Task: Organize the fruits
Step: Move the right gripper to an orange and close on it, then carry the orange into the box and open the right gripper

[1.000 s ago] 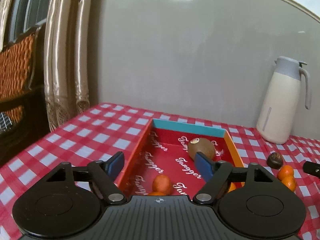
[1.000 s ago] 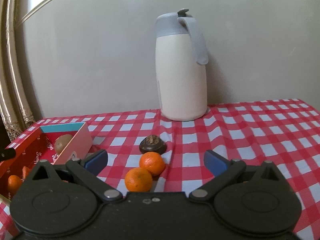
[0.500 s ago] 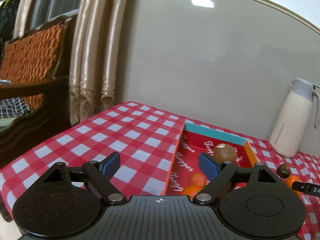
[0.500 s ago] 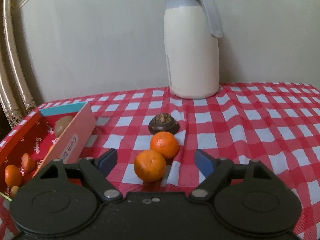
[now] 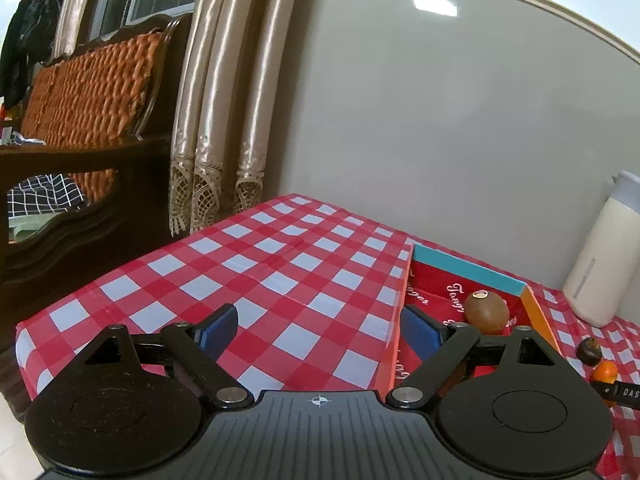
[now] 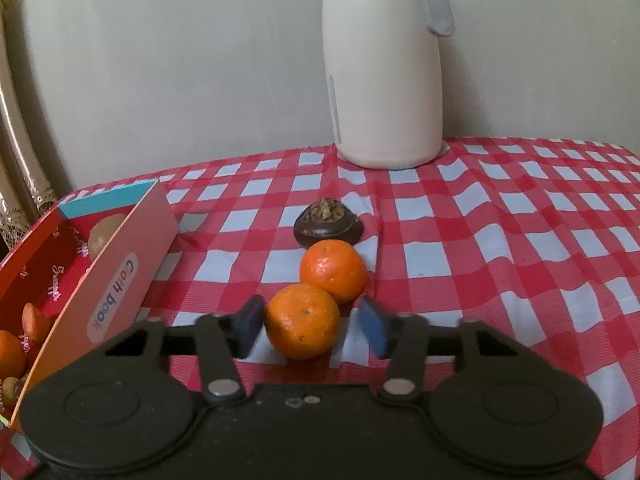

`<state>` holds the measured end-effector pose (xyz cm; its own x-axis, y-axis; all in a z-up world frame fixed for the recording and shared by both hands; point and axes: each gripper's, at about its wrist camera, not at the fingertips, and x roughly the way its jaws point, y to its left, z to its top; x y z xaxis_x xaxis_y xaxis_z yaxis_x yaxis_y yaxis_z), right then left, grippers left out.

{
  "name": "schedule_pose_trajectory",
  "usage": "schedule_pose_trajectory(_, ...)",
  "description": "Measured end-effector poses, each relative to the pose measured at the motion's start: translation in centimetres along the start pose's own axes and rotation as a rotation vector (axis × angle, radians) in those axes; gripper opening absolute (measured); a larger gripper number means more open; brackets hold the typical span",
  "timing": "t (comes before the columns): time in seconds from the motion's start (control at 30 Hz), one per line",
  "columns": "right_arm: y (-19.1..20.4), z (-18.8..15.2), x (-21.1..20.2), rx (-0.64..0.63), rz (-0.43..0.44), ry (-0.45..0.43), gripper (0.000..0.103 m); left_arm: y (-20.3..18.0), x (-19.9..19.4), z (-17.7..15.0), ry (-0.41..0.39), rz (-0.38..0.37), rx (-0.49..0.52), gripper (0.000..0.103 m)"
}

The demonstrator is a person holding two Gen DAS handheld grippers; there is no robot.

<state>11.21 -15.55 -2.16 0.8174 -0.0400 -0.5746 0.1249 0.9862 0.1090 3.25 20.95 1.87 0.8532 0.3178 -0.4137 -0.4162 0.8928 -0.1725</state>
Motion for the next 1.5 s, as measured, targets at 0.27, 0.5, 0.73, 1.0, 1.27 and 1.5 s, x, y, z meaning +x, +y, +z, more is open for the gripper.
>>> schedule_pose_trajectory(0.27,0.2,0.0,-0.3,-0.014,0.022,-0.014,0.037,-0.1,0.0,-0.1,0.006,0.001,-0.002,0.088)
schedule_pose_trajectory(0.5,0.7,0.3,-1.4,-0.044,0.042,-0.055,0.037,0.0,-0.1,-0.2,-0.001,0.02,0.0,0.088)
schedule_pose_trajectory(0.73,2.1,0.7,-2.6,-0.07,0.095,-0.102,0.037,0.3,0.0,-0.3,-0.002,0.04,0.0,0.089)
schedule_pose_trajectory(1.0,4.4,1.1,-3.8,-0.112,0.168,-0.148,0.037,0.5,0.0,-0.4,-0.001,0.056,0.012,0.089)
schedule_pose_trajectory(1.27,6.5,1.2,-4.3,-0.145,0.242,-0.164,0.037,0.7,-0.1,-0.4,-0.002,0.062,0.014,0.089)
schedule_pose_trajectory(1.5,8.3,0.9,-4.6,-0.175,0.32,-0.167,0.037,1.2,0.0,-0.4,0.002,0.068,0.012,0.09)
